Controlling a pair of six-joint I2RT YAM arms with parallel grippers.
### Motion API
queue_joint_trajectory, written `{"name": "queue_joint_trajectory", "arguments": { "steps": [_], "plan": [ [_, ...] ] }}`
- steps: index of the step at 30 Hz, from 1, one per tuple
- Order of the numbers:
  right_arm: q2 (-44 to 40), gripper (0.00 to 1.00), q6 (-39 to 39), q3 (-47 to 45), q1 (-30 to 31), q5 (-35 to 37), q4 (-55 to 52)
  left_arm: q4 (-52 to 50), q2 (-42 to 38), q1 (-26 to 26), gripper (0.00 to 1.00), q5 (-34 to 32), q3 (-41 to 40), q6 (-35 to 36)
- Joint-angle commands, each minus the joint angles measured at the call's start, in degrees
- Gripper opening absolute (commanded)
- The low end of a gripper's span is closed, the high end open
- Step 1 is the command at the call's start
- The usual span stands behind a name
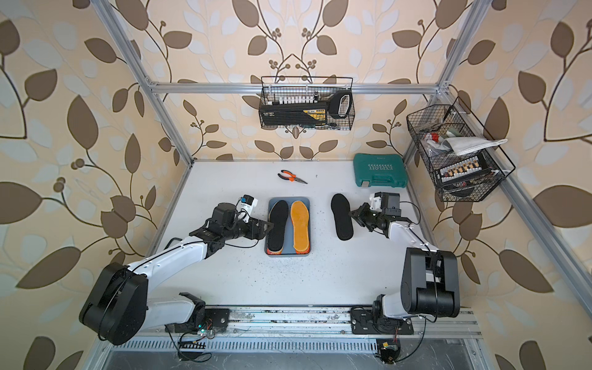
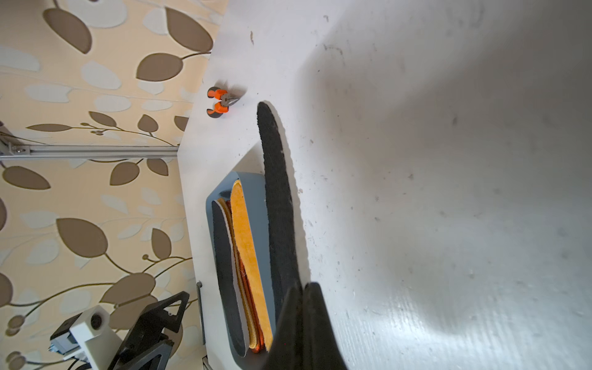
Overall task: Put the insoles into the storage box
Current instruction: Place the insole in the storage box.
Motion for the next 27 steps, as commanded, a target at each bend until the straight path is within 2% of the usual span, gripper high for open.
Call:
{"name": "queue_joint_trajectory", "arguments": {
  "steps": [1,6,14,27],
  "plan": [
    [-2.0,0.00,4.3,-1.8,2.6,-0.6,4.4,1.5,-2.1,-0.5,0.93,1.2,-0.4,0.8],
    [-3.1,0.00,12.3,-5.5,8.0,1.9,12.3,1.2,-2.1,-0.5,0.94,0.7,-0.4,0.9],
    [-3.2,0.00,20.5,-9.3,16.6,8.3,22.1,0.8,-2.1,-0.5,0.95,0.3,-0.3,0.9],
    [2.6,0.00,26.0,-12.2,28.1,18.9,35.5,0.6,-2.1,-0.5,0.96,0.3,-0.4,0.7]
  ]
}}
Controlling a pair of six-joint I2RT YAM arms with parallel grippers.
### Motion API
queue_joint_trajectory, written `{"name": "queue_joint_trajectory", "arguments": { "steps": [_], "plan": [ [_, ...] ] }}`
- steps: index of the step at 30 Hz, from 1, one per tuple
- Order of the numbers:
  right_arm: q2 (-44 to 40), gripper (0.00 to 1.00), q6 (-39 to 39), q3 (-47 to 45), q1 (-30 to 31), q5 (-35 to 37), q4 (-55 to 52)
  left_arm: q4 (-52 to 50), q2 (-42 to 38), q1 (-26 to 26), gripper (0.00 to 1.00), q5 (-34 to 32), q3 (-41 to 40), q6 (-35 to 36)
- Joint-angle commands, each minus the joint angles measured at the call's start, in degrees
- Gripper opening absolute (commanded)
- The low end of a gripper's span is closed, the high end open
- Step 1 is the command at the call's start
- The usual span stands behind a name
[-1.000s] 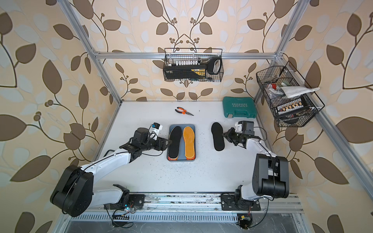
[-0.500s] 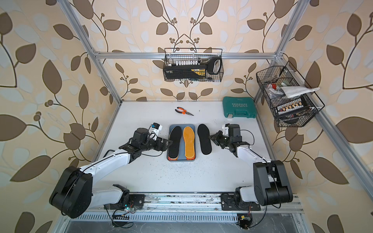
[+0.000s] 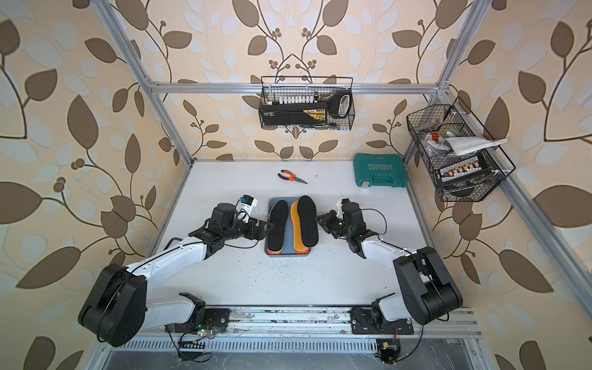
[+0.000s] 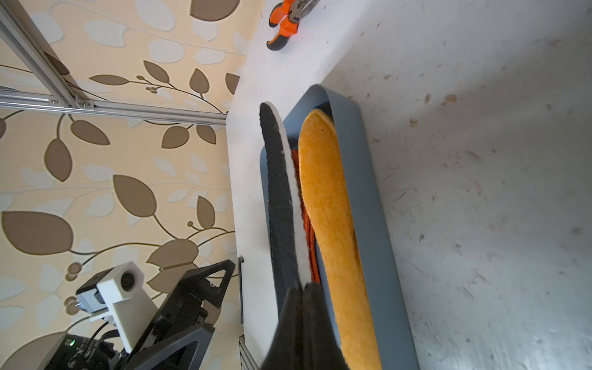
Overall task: Put the insoles into the storage box
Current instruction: Place the insole in the storage box.
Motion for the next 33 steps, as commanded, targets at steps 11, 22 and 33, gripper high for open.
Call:
{"name": "queue_joint_trajectory", "arguments": {
  "steps": [11,22,33],
  "plan": [
    [9.5,0.00,2.4,-1.0,4.5,5.7,14.2,0.8,-1.5,-0.5,0.97,0.8,-0.2,0.5],
    [13.5,0.00,3.3,-1.3,6.1,7.2,18.1,0.6,-1.1,-0.4,0.97,1.0,0.0,0.4],
    [12.7,0.00,0.8,-1.3,6.5,8.0,15.7,0.5,-0.5,-0.5,0.98,0.9,0.2,0.4]
  ]
}}
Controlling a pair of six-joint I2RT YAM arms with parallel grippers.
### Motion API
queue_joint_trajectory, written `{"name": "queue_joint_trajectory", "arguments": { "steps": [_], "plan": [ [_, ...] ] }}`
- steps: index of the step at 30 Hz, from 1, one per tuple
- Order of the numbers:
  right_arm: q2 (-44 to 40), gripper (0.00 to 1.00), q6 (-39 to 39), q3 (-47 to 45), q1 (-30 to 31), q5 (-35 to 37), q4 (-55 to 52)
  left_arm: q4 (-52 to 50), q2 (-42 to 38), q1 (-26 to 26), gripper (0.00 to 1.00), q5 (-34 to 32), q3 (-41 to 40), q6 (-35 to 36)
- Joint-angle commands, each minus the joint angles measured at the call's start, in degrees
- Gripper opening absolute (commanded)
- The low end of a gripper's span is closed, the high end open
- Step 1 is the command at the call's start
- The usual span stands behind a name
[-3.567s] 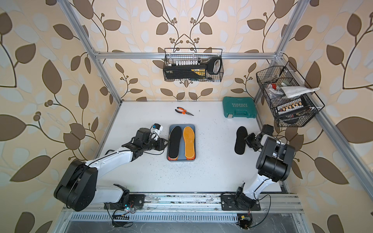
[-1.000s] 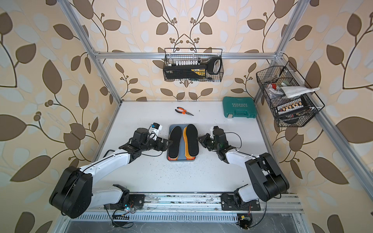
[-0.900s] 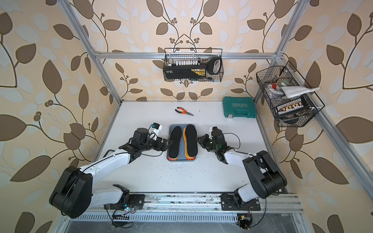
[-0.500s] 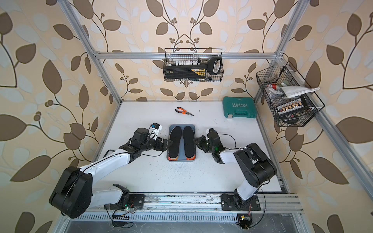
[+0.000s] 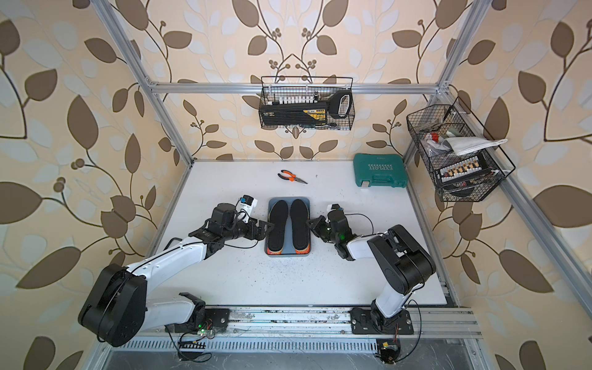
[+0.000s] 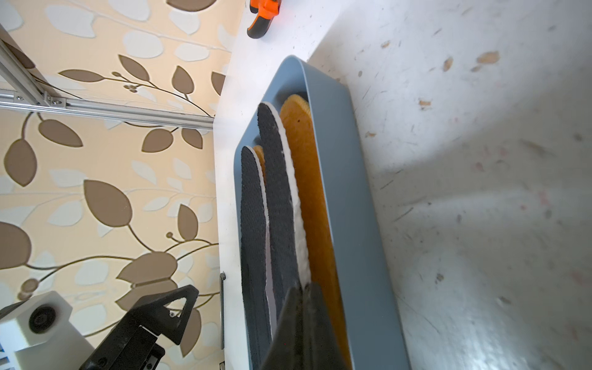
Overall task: Put the insoles into the storage box
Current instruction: Place the insole in the storage box, then reset both arms
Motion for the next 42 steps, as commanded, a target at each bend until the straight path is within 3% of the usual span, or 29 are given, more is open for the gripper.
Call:
{"name": "queue_joint_trajectory", "arguments": {
  "steps": [1,5,10,18,21,23,27,29,32,34,36,39,42],
  "plan": [
    [-0.9,0.00,-1.6,-0.4,0.5,1.1,-1.0,0.5,-0.5,-0.5,0.98,0.9,0.3,0.4],
    [-3.1,0.06,-3.1,-0.1,0.5,2.2,-4.6,0.4,-0.2,-0.4,0.98,0.8,0.4,0.4],
    [-5.2,0.22,-4.2,0.4,0.8,2.3,-7.3,0.2,0.3,-0.4,0.98,0.8,0.7,0.4],
    [-11.1,0.31,-8.0,2.1,1.4,3.2,-16.4,-0.3,0.2,-0.4,0.98,0.1,0.9,0.6],
    [-17.6,0.44,-16.0,5.7,1.5,7.0,-28.4,0.5,-1.4,-0.5,0.98,-0.9,-0.1,0.4],
    [-22.0,0.56,-24.0,9.0,1.6,13.9,-38.3,1.5,-4.1,-0.5,0.99,-2.6,-1.4,0.5],
    [-29.5,0.84,-38.7,12.3,1.0,35.7,-48.5,0.8,-12.0,-0.4,0.99,-15.3,-3.8,0.8],
    [-31.5,0.87,-45.6,11.8,-0.2,44.5,-47.7,-0.5,-15.7,-0.3,0.99,-24.5,-4.3,1.3],
    [-33.0,0.89,-57.8,7.0,-2.7,53.8,-38.4,-2.5,-19.8,0.3,0.99,-42.3,-5.5,1.3],
    [-34.4,0.98,-60.5,3.5,-6.1,53.9,-33.0,-3.7,-21.7,1.9,0.99,-53.9,-6.7,0.0],
    [-35.7,0.98,-61.2,0.4,-10.9,46.9,-29.3,-0.5,-23.1,4.8,0.99,-57.9,-9.5,2.1],
    [-36.0,0.98,-57.0,-2.8,-17.9,40.4,-27.2,6.6,-23.4,12.0,0.99,-56.3,-15.0,4.4],
    [-34.3,0.99,-55.6,-5.7,-21.1,38.4,-23.1,11.1,-20.7,18.0,0.99,-52.0,-17.4,5.8]
  ]
}}
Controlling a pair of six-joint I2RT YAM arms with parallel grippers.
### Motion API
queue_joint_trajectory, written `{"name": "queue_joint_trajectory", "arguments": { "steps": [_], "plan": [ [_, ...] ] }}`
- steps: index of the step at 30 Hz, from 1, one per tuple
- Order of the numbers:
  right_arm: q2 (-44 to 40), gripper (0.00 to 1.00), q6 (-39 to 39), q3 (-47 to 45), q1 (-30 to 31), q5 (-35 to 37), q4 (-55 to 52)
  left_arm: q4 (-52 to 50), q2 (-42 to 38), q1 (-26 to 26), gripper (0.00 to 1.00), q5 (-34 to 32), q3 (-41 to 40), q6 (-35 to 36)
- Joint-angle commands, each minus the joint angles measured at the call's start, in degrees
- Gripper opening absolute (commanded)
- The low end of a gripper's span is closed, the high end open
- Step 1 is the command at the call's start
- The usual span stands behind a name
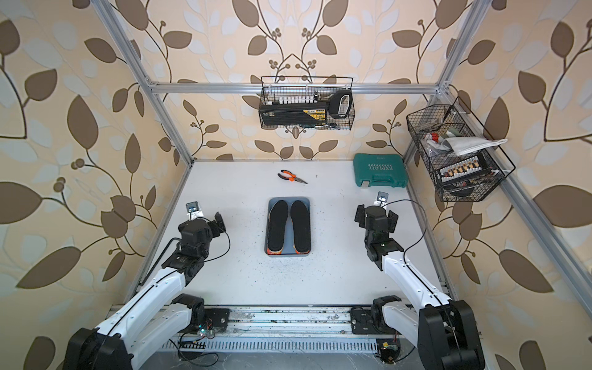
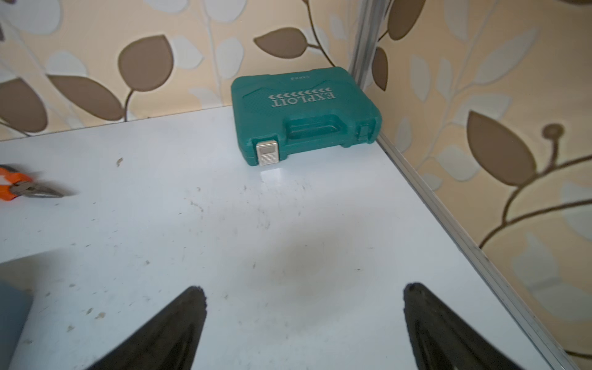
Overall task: Put the insoles into the storage box
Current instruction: Reset both arms
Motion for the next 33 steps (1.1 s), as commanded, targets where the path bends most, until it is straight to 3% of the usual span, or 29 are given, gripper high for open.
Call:
{"name": "queue_joint_trajectory", "arguments": {
  "steps": [1,4,9,12,14,19,25,30,33],
  "plan": [
    [1.6,0.99,-0.3,-2.1,-1.8,-2.6,6.9,10.7,3.2,4.8,0.99,-0.6,-2.5,3.8],
    [6.0,0.99,-0.1,-2.8,-1.9,-0.6,10.0,21.7,8.4,8.0,0.99,4.6,-5.6,4.9],
    [11.4,0.99,0.4,-3.2,-2.4,-0.4,14.7,29.6,15.0,10.5,0.99,11.1,-6.2,4.4],
    [16.6,0.99,-0.3,0.8,-2.4,0.0,11.8,36.0,17.9,11.1,0.99,9.8,-7.4,4.6],
    [17.9,0.99,-1.9,1.2,-2.2,-2.0,12.5,40.4,21.7,13.8,0.99,12.3,-7.9,2.4],
    [15.4,0.99,-4.5,-2.7,-2.3,-2.9,19.0,39.4,27.1,15.0,0.99,17.3,-4.6,3.1],
    [19.1,0.99,-4.4,-2.3,-2.4,3.2,23.3,44.4,31.7,15.6,0.99,18.1,-4.6,3.3],
    [22.9,0.99,-4.9,0.3,-0.8,6.4,22.6,41.9,32.5,15.6,0.99,19.9,-3.9,3.6],
    [21.2,0.99,-6.9,-4.0,1.6,8.7,30.1,45.5,32.5,15.4,0.99,26.0,-5.8,6.7]
  ]
}}
